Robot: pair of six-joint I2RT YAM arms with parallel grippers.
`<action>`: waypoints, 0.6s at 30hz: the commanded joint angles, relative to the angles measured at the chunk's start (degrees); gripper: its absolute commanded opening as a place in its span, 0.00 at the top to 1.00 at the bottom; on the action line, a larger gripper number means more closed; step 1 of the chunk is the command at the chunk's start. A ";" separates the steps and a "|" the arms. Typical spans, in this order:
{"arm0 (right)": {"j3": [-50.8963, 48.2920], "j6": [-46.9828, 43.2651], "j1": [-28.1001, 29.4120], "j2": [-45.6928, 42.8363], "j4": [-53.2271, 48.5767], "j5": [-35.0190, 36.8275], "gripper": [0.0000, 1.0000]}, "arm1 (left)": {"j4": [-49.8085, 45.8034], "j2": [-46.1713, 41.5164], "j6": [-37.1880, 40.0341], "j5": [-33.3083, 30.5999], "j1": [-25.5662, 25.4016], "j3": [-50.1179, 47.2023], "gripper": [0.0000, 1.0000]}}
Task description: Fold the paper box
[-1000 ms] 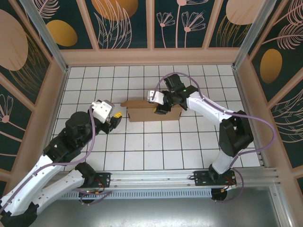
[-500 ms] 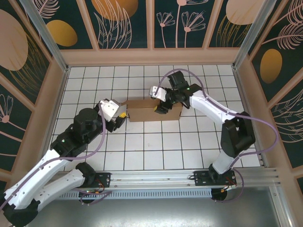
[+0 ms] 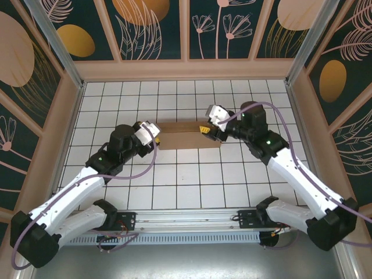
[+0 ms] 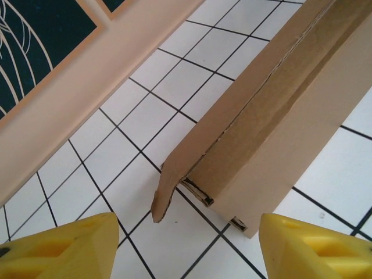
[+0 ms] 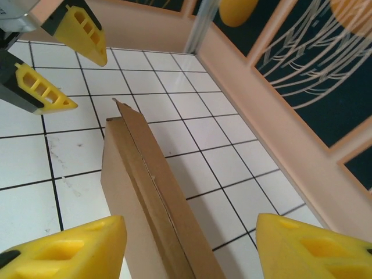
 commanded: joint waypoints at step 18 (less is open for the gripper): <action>-7.42 10.04 5.32 -19.90 -5.37 9.07 0.48 | 3.40 4.25 22.33 19.61 13.74 0.26 0.41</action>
